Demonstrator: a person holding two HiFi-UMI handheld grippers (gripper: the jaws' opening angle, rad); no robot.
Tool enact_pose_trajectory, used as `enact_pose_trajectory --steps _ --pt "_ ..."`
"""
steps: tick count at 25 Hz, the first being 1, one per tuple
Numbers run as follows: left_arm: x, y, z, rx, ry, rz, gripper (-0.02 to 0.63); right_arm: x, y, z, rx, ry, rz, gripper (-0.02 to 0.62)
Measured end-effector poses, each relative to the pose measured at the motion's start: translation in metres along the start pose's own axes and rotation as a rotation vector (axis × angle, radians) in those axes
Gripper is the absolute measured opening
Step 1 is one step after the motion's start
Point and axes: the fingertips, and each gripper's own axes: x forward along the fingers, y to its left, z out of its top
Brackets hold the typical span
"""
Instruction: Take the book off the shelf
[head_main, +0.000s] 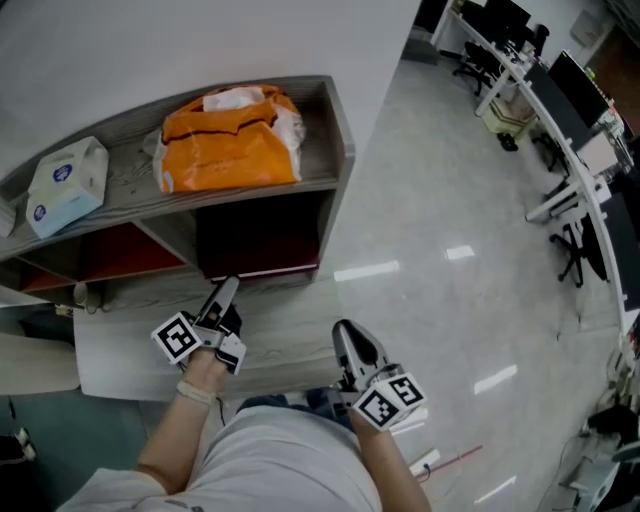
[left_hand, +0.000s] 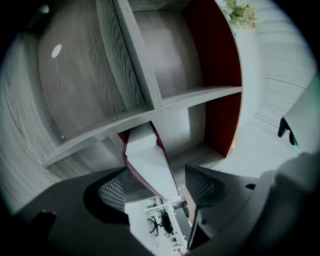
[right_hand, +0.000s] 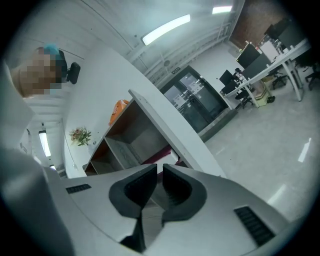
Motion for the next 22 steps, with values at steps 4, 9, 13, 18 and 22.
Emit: enact_pose_trajectory --steps 4,9,13,18,22 --pt "0.015 0.003 0.000 -0.031 0.020 -0.011 0.334 -0.008 0.001 0.000 -0.004 -0.025 -0.036 0.021" --pt "0.026 0.010 0.007 0.000 0.031 0.013 0.334 -0.019 0.003 -0.001 -0.031 -0.047 -0.079 0.021" --pt "0.028 0.013 0.005 -0.014 0.043 0.010 0.333 -0.028 0.001 0.002 -0.027 -0.065 -0.102 0.021" --pt "0.025 0.009 0.000 -0.018 0.060 0.011 0.316 -0.031 0.001 0.003 -0.018 -0.068 -0.111 0.021" --pt "0.014 0.004 -0.007 -0.060 0.052 -0.006 0.279 -0.029 0.003 -0.002 -0.013 -0.054 -0.092 0.021"
